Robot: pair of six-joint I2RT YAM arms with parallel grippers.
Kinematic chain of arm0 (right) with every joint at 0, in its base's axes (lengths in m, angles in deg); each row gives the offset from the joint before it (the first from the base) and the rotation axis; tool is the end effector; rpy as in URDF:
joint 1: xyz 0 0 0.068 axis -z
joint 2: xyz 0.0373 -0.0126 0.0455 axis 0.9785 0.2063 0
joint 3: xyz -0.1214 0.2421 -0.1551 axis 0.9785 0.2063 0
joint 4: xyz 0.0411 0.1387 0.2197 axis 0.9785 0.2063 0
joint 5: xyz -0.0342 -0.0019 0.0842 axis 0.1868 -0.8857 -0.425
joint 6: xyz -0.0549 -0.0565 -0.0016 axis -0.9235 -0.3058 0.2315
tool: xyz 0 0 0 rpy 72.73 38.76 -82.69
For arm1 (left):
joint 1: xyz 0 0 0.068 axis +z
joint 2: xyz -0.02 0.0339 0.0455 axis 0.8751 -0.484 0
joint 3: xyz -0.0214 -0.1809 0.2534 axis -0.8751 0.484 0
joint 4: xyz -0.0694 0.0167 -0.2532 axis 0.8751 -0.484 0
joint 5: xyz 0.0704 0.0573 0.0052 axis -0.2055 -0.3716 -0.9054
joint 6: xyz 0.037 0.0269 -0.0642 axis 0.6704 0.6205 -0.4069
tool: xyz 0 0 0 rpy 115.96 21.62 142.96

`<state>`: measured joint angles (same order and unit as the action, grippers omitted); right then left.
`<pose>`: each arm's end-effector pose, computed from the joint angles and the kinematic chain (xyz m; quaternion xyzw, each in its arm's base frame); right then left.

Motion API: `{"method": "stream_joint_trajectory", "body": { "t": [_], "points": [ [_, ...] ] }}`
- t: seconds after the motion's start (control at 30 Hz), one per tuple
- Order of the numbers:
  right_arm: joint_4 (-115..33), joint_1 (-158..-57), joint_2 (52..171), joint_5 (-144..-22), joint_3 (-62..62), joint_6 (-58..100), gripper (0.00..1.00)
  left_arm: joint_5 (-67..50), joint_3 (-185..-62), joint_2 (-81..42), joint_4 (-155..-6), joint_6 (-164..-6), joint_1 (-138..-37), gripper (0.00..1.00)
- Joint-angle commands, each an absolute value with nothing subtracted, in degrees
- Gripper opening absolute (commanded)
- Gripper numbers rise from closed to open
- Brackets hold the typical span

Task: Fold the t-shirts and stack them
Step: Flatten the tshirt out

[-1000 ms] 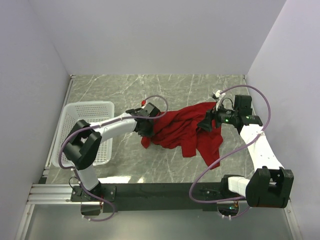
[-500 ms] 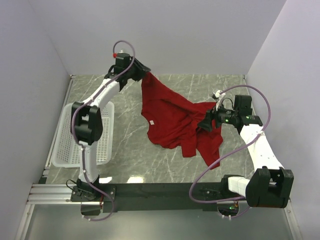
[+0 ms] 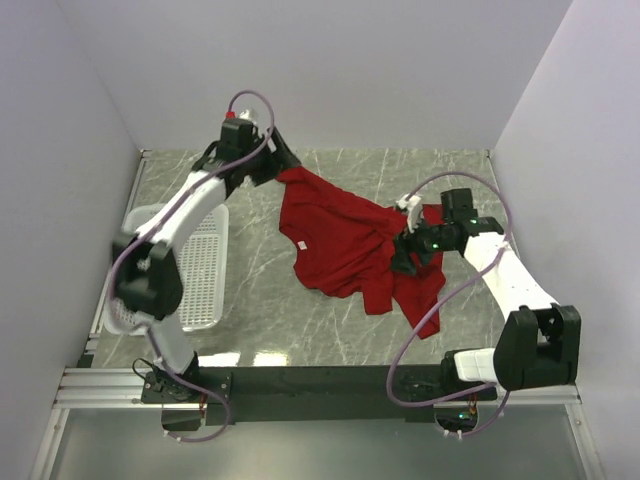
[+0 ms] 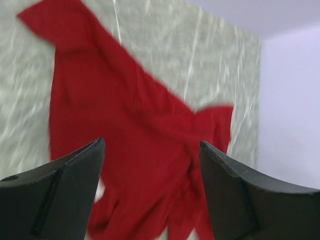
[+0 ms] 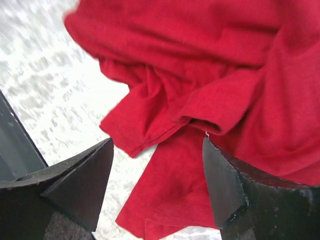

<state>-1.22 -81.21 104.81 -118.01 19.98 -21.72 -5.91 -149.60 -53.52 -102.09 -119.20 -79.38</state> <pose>0.2514 0.0597 0.2799 -0.3919 0.8123 0.2666 0.3399 0.4683 -0.1683 0.3350 -0.1579 0.8539 -0.3272 0.3726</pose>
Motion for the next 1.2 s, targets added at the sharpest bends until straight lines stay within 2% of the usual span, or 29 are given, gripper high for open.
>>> {"method": "stream_joint_trajectory", "body": {
  "t": [0.0, 0.1, 0.23, 0.33, 0.47, 0.67, 0.9, 1.1, 1.17],
  "points": [
    [0.56, -84.58, 105.52, -110.0, 20.65, -21.1, 0.78, -5.56, -136.63, -39.48, -103.22, -108.32, -82.57, 0.81],
    [0.55, -86.69, 105.08, -107.97, 21.54, -20.91, 0.77, -5.91, -123.79, -28.68, -101.72, -107.26, -87.06, 0.81],
    [2.39, -87.94, 105.69, -109.09, 22.42, -23.53, 0.77, -7.58, -109.92, -22.59, -98.74, -109.54, -93.82, 0.81],
    [5.8, -88.46, 105.95, -111.64, 23.12, -28.96, 0.77, -10.73, -105.06, -21.87, -97.5, -112.08, -97.7, 0.81],
    [11.44, -92.22, 107.19, -114.74, 24.08, -36.1, 0.73, -13.9, -102.14, -20.3, -96.71, -115.07, -98.58, 0.8],
    [2.75, -99.35, 99.19, -108.5, 33.14, -44.19, 0.79, -20.31, -101.44, -14.41, -99.17, -115.79, -98.58, 0.82],
    [-9.27, -109.72, 107.78, -97.69, 33.23, -37.19, 0.78, -27.33, -100.56, -6.77, -101.36, -117.37, -98.58, 0.84],
    [-13.94, -113.6, 114.21, -92.06, 32.7, -32.61, 0.72, -35.95, -100.73, 3.16, -107.34, -118.42, -98.49, 0.89],
    [-13.69, -115.09, 115.7, -90.83, 32.53, -32.34, 0.61, -37.46, -100.73, 6.67, -108.65, -118.6, -98.58, 0.9]
  ]
}}
